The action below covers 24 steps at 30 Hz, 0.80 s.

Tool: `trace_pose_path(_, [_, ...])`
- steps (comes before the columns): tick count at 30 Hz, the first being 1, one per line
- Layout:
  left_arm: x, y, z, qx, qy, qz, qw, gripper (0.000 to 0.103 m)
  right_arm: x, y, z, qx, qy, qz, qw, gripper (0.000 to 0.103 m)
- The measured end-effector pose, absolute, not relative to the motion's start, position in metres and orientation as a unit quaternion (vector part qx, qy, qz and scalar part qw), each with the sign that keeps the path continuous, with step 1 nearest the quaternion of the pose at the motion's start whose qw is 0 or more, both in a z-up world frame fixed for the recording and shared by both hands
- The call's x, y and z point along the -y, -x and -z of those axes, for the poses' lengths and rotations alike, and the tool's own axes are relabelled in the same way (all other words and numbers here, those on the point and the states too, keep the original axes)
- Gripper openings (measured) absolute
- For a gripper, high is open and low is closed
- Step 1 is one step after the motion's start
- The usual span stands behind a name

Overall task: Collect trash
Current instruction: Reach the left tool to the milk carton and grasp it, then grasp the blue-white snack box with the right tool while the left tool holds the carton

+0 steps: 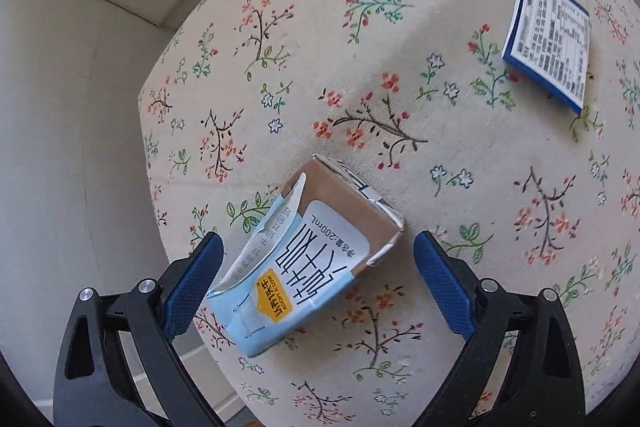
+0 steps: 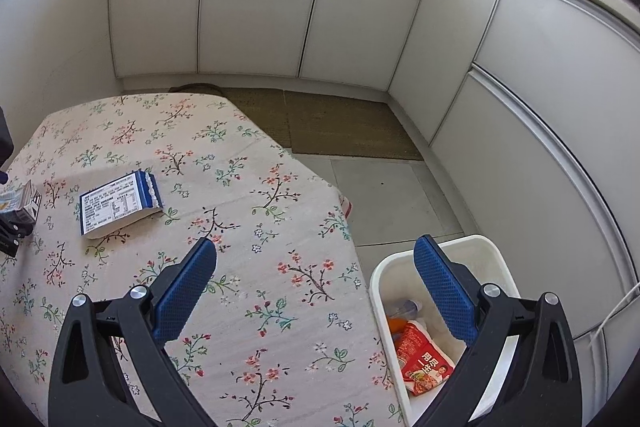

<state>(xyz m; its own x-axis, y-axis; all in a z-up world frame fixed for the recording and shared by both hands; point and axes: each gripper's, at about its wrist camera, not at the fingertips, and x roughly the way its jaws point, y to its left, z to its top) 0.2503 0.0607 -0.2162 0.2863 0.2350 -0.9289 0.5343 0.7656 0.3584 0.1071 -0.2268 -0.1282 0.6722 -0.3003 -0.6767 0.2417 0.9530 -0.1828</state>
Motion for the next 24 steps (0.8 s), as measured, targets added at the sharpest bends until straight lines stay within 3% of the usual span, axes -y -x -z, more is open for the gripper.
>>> trace_pose_path(6, [-0.093,-0.273,0.22,-0.627,-0.238,0.135,0.729,0.093,0.216,-0.12,0.145,-0.418,0.017,0.107,0.902,0.096])
trace_pose_path(17, [-0.129,-0.233,0.214,-0.613,-0.076,0.125,0.776,0.055,0.191,-0.153,0.175,-0.508,-0.119,0.029,0.853,0.096])
trace_pose_path(24, [-0.119,-0.18,0.153,-0.546,-0.015,0.111,0.83,0.055,0.17,-0.203,0.191,-0.54,-0.217,0.047,0.812,0.096])
